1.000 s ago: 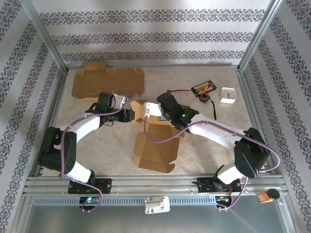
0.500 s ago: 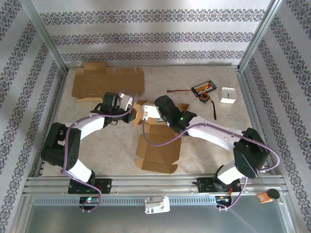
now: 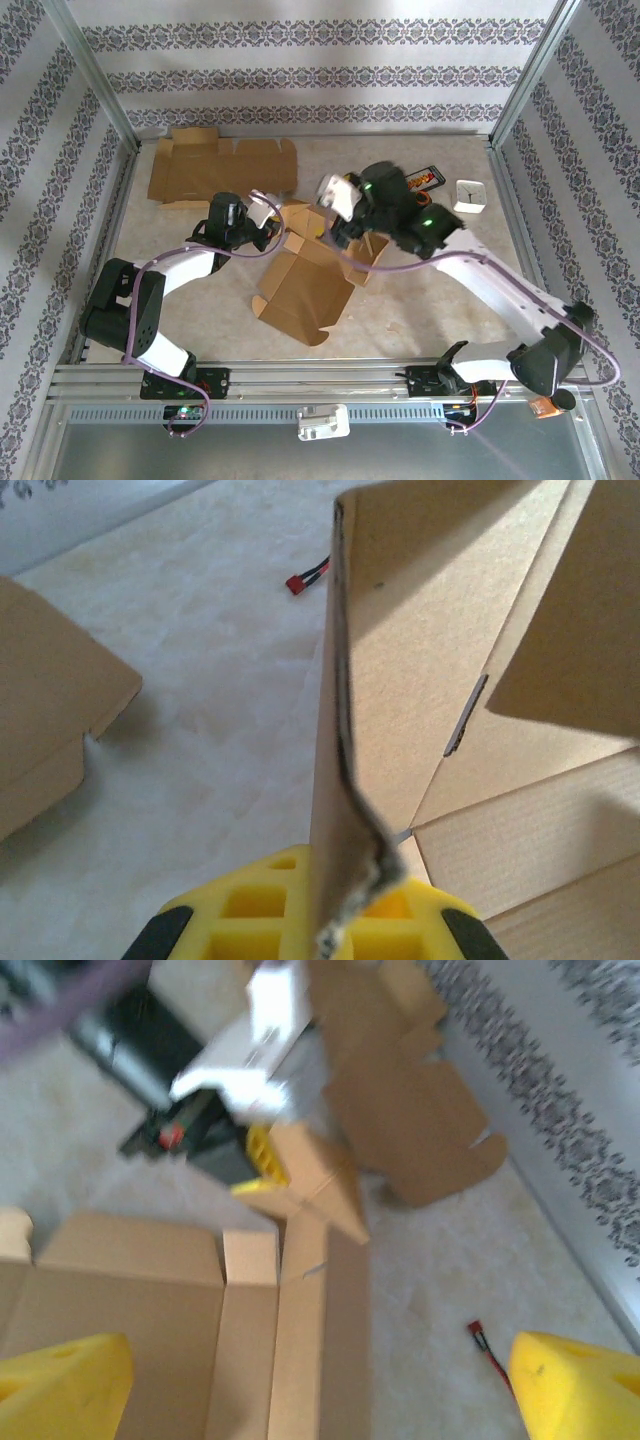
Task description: Fold the paper box
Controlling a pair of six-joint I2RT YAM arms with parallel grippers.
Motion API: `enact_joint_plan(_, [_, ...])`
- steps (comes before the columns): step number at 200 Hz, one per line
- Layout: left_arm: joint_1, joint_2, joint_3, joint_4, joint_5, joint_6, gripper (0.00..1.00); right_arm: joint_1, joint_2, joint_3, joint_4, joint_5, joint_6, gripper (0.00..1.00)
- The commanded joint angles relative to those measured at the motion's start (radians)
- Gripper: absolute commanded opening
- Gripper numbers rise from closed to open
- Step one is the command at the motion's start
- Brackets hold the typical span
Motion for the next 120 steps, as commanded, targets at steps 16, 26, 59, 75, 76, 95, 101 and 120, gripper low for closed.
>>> enact_joint_plan(16, [-0.015,0.008,-0.018,0.121,0.06,0.089,0.0,-0.24,0.083,0.143,-0.153,-0.387,0.414,0.97])
enact_joint_plan(26, [-0.014,0.011,-0.013,0.115,0.069,0.093,0.0,-0.292,0.125,0.163,-0.155,-0.438,0.487,0.95])
enact_joint_plan(59, [-0.018,0.031,0.019,0.087,0.086,0.093,0.0,-0.368,0.241,0.155,-0.15,-0.581,0.578,0.87])
enact_joint_plan(75, [-0.02,0.037,0.026,0.08,0.09,0.087,0.0,-0.369,0.273,0.117,-0.134,-0.602,0.577,0.86])
enact_joint_plan(76, [-0.021,0.037,0.027,0.079,0.091,0.086,0.0,-0.369,0.275,0.113,-0.133,-0.603,0.577,0.86])
enact_joint_plan(95, [-0.022,0.047,0.043,0.059,0.095,0.075,0.0,-0.37,0.298,0.052,-0.091,-0.615,0.583,0.85])
enact_joint_plan(101, [-0.021,0.05,0.042,0.06,0.095,0.072,0.0,-0.369,0.306,0.037,-0.082,-0.62,0.583,0.85])
enact_joint_plan(120, [-0.023,0.053,0.045,0.062,0.093,0.061,0.0,-0.37,0.338,0.006,-0.075,-0.627,0.575,0.83])
